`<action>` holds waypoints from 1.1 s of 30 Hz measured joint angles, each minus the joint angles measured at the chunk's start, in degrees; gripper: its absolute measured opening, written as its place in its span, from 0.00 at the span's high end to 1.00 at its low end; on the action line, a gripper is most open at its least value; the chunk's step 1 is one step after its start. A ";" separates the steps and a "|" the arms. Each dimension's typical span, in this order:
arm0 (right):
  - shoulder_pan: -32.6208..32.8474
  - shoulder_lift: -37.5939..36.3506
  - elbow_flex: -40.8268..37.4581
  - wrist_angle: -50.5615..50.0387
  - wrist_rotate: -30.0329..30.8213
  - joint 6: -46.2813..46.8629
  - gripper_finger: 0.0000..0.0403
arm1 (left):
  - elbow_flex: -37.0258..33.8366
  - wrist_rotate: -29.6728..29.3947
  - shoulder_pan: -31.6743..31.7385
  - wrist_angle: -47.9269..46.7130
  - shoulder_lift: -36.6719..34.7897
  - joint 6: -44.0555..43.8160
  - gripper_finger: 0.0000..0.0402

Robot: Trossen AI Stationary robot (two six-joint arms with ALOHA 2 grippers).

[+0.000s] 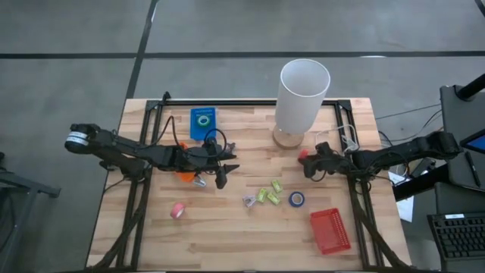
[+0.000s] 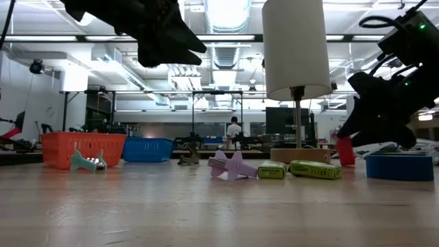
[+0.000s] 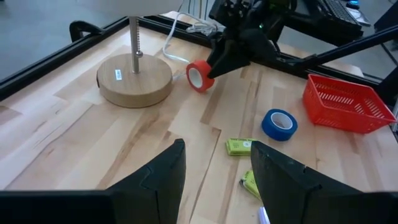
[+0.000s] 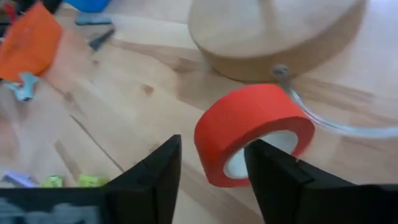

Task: Pick and place Stapler, Stapler remover, tape
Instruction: Stack the orange tape on the green tape in the blue bin

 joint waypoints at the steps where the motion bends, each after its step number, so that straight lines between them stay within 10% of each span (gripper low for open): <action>1: 0.00 0.00 -0.46 1.78 0.04 -1.09 0.61 | 0.00 -0.02 0.00 0.00 0.00 0.00 0.54; 17: -0.02 0.64 -2.48 16.04 -6.48 -10.35 0.74 | -0.04 -0.39 0.02 -0.09 0.00 -0.07 0.54; 33: -3.48 21.72 22.13 -14.85 -8.42 -20.78 0.54 | -0.07 -0.98 0.02 -0.04 0.00 -0.11 0.54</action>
